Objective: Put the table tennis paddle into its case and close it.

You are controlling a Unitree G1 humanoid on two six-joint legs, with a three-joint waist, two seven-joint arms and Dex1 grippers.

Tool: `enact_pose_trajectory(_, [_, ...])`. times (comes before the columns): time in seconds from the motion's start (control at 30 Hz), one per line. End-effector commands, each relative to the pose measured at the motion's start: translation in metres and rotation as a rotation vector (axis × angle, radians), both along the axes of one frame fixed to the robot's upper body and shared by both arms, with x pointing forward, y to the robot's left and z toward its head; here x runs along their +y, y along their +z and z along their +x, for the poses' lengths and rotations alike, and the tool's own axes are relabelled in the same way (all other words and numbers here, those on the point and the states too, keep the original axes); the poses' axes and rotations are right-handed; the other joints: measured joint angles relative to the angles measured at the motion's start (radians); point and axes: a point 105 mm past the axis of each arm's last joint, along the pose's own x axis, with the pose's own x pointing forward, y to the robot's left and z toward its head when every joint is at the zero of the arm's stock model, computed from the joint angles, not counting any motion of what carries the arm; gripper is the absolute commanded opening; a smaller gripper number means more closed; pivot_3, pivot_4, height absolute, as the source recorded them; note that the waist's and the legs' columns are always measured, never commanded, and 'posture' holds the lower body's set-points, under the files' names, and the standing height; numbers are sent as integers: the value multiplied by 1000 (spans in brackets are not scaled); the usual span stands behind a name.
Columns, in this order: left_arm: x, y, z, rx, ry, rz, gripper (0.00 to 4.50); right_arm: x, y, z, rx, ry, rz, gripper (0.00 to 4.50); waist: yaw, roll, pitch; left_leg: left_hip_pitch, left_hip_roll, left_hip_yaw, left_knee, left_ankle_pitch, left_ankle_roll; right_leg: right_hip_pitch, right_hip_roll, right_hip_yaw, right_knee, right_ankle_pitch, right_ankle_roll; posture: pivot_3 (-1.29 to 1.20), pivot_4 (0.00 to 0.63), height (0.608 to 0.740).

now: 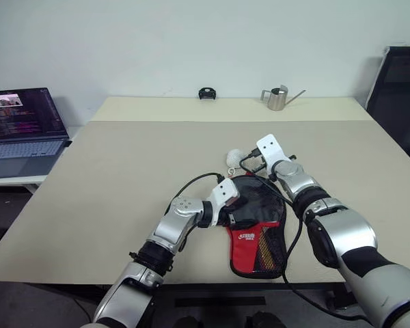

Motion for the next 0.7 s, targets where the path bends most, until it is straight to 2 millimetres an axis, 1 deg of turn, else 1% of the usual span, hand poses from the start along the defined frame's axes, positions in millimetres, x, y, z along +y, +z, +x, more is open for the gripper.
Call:
enact_pose_trajectory(0.03, [-3,-10,-4,34,-25,25,4104,7,25,5,-64,-1,132,34,1,0,0,0,0,0,0,0,0,0,0,0,0,0,0,0,150,740])
enact_pose_trajectory(0.13, [-4,-11,-4,35,-27,26,4104,16,29,5,-48,20,235,611,1,0,0,0,0,0,0,0,0,0,0,0,0,0,0,0,150,740])
enact_pose_trajectory(0.27, [-4,-11,-4,35,-29,27,4104,30,34,4,-27,46,336,2010,1,0,0,0,0,1,0,0,0,0,0,0,0,0,0,0,150,740])
enact_pose_trajectory(0.4, [-3,-11,-5,34,-27,26,4104,47,28,1,22,81,401,3374,1,0,0,0,0,1,0,0,1,0,0,1,0,0,0,0,150,740])
enact_pose_trajectory(0.5, [-2,-11,-6,34,-23,25,4104,54,23,-1,49,81,428,3374,1,0,0,0,0,1,0,0,1,0,0,1,0,0,0,0,150,740])
enact_pose_trajectory(0.7, [0,-10,-7,30,-7,24,4104,67,15,-5,72,101,402,3374,1,0,0,0,1,1,0,0,1,0,0,1,0,0,0,0,150,740])
